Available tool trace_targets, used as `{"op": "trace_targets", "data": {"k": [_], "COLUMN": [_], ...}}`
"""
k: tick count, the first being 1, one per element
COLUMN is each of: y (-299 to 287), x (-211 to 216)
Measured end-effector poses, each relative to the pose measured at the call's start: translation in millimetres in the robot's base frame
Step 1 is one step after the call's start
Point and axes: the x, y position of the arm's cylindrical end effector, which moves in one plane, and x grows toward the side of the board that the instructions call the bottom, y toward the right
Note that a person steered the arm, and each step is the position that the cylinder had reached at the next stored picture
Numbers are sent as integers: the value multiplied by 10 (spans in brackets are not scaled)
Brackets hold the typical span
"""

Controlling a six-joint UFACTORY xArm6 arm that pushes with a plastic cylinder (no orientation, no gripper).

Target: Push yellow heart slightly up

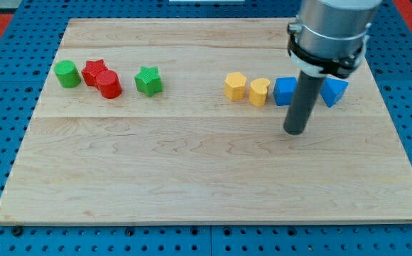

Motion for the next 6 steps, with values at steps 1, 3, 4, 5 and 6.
{"op": "trace_targets", "data": {"k": [1,3,4,5,6], "y": [-67,-338,-423,-475,-468], "x": [-334,-399,-289,-497,-539]}}
